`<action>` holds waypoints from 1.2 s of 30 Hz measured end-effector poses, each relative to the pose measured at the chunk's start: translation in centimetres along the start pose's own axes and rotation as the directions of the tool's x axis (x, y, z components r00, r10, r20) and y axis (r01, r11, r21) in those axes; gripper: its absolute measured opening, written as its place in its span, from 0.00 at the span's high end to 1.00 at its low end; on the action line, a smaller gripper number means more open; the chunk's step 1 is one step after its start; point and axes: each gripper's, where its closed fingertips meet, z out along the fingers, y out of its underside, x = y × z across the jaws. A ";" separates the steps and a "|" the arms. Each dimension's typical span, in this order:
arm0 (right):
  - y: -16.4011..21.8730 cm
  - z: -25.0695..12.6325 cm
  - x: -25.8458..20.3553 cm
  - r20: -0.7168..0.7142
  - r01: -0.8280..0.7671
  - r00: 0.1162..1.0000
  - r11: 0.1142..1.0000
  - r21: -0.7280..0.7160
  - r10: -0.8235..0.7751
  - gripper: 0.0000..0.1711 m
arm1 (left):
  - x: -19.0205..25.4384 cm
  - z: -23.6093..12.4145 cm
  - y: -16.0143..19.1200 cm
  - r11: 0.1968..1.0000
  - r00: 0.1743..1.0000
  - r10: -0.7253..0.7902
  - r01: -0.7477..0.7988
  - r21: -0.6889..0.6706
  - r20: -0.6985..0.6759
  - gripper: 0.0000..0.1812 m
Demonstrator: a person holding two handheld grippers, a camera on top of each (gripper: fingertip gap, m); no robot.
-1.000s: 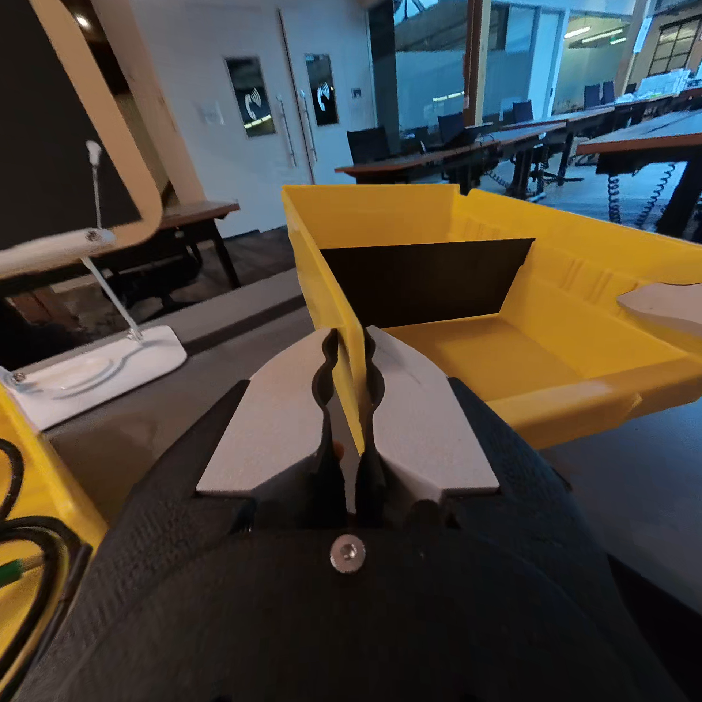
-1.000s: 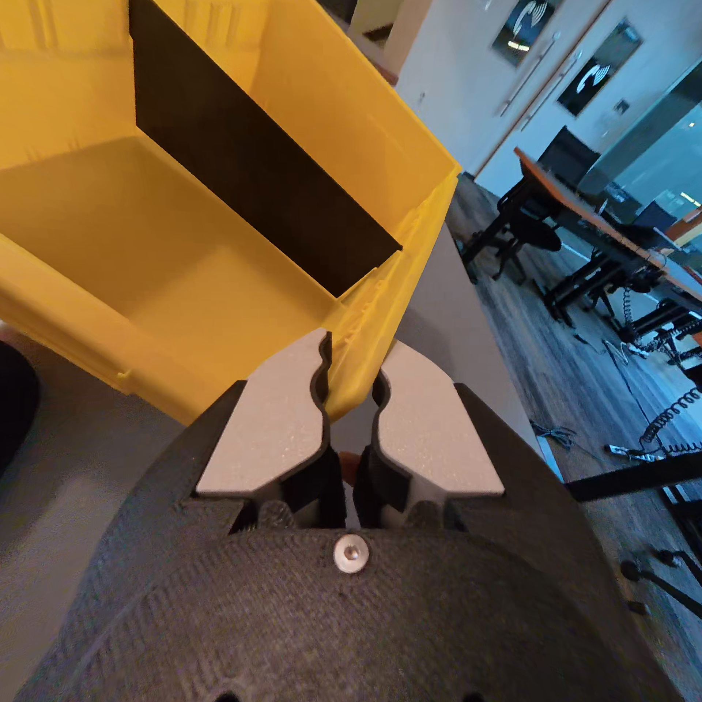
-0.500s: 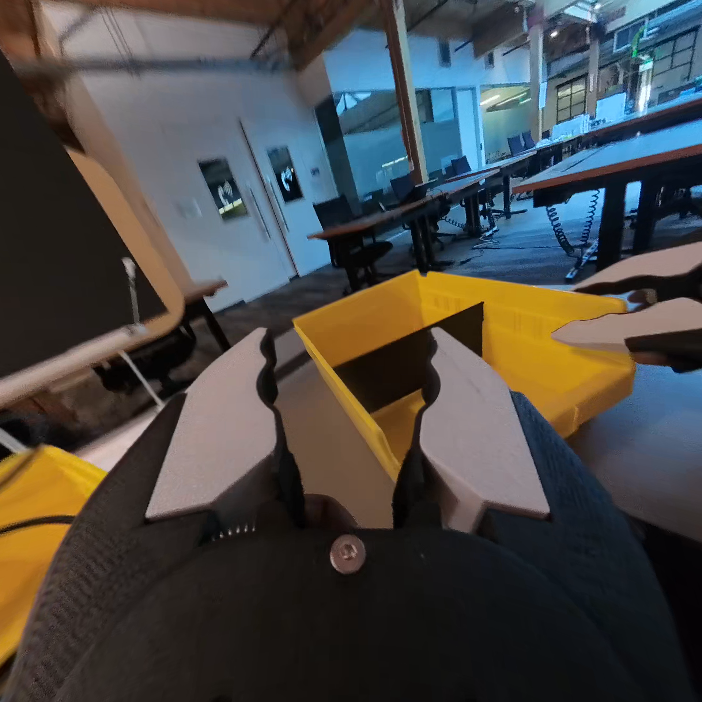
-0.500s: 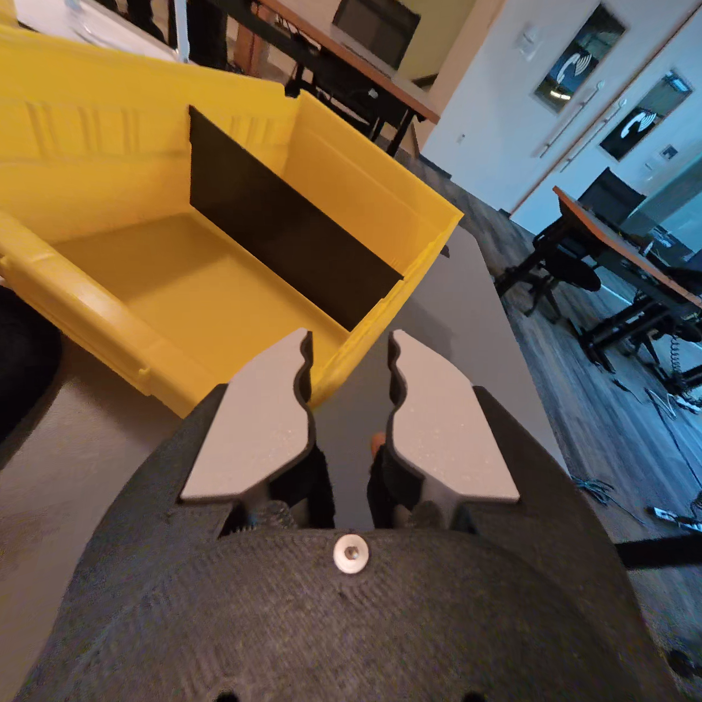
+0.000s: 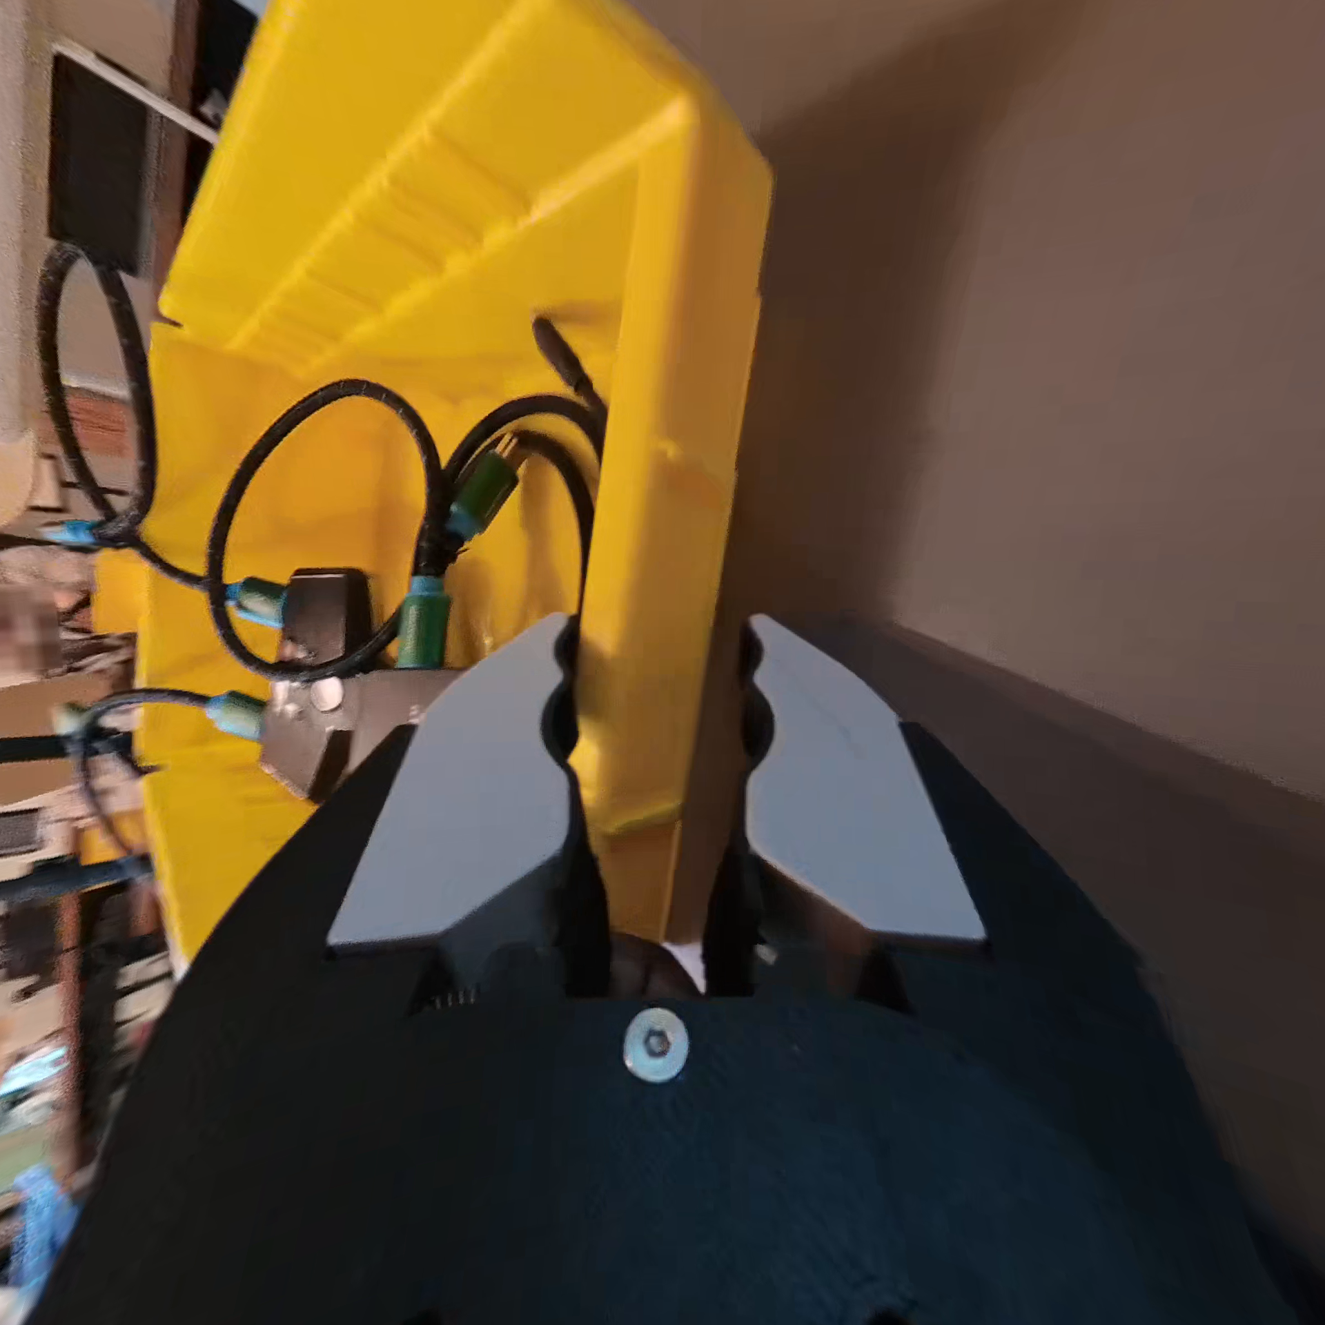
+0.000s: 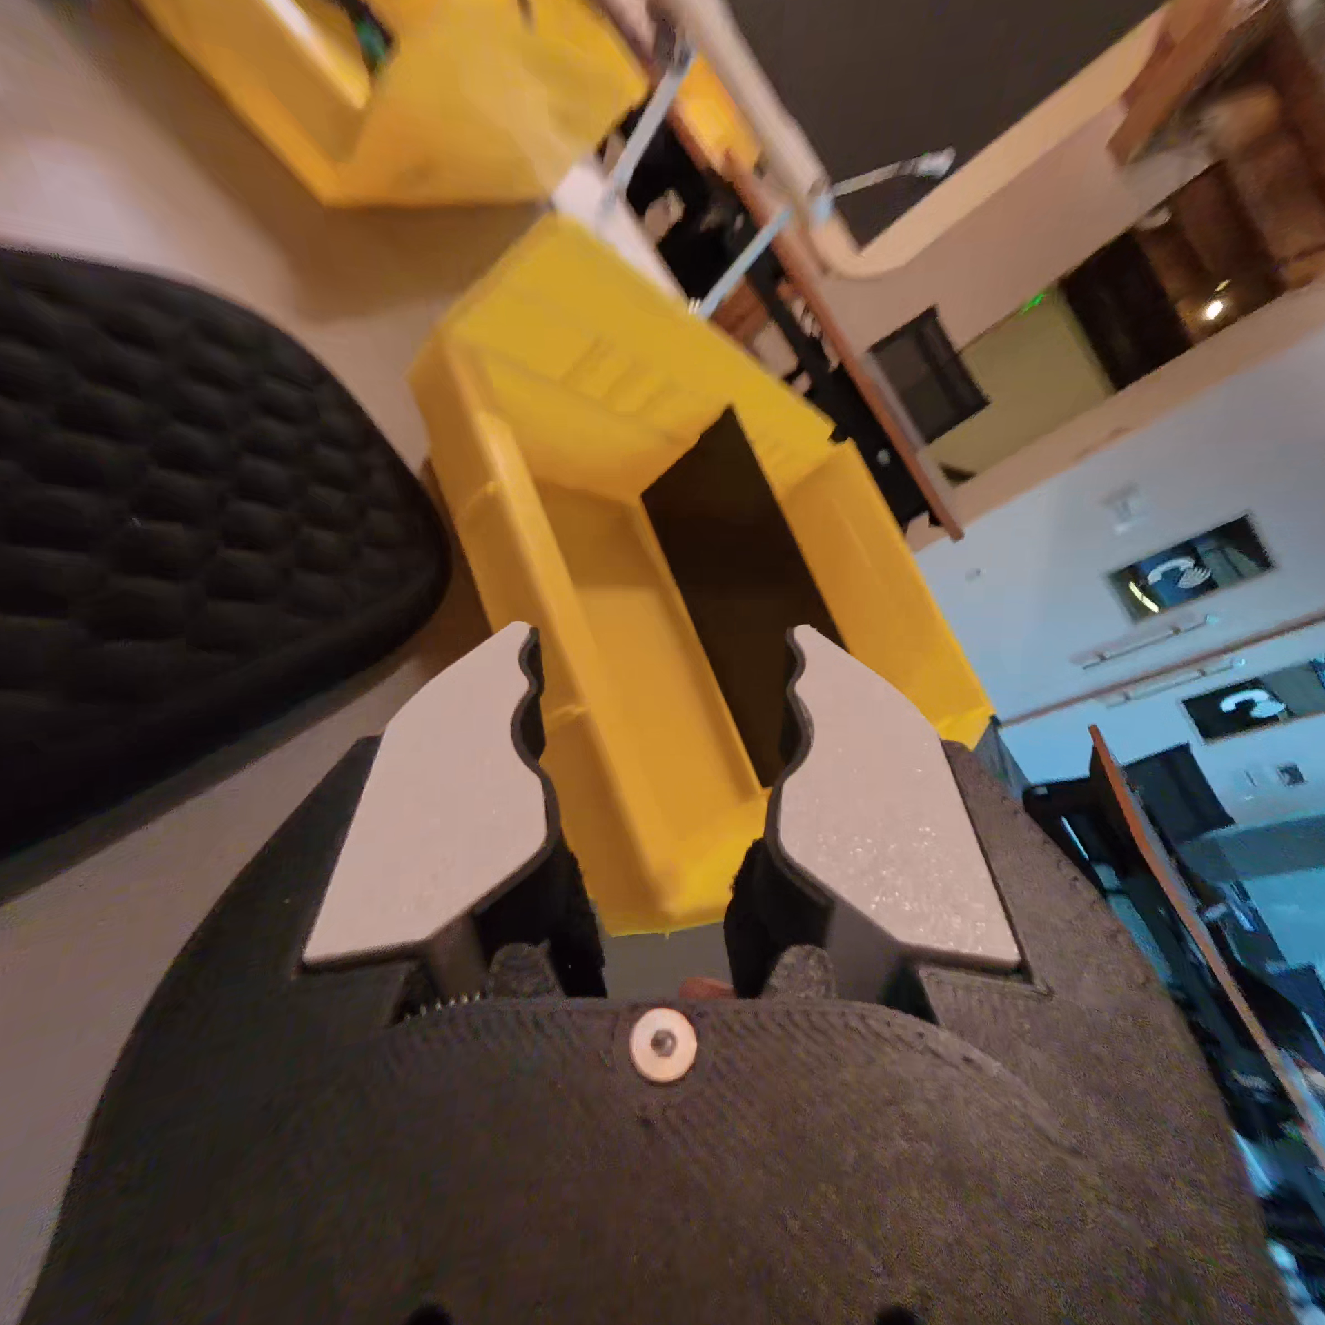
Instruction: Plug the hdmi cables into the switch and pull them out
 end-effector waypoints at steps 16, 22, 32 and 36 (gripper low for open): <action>3.6 3.6 -3.1 0.074 0.210 0.977 0.945 -0.251 -0.198 0.65 | -3.8 -3.1 8.3 0.998 0.992 -0.062 0.062 -0.006 0.106 0.77; 3.2 5.4 -3.9 0.093 0.214 0.977 0.928 -0.305 -0.194 0.76 | -4.5 -3.7 9.7 0.997 0.988 -0.081 0.080 0.012 0.132 0.76; 5.0 3.9 -2.8 0.103 0.108 0.992 0.939 -0.326 -0.079 0.77 | -5.8 -6.7 17.3 0.986 0.970 -0.122 0.142 -0.083 0.209 0.76; 6.2 2.5 -2.3 0.116 0.091 0.992 0.933 -0.348 -0.053 0.77 | -5.4 -9.3 20.0 0.981 0.951 -0.140 0.172 -0.095 0.275 0.76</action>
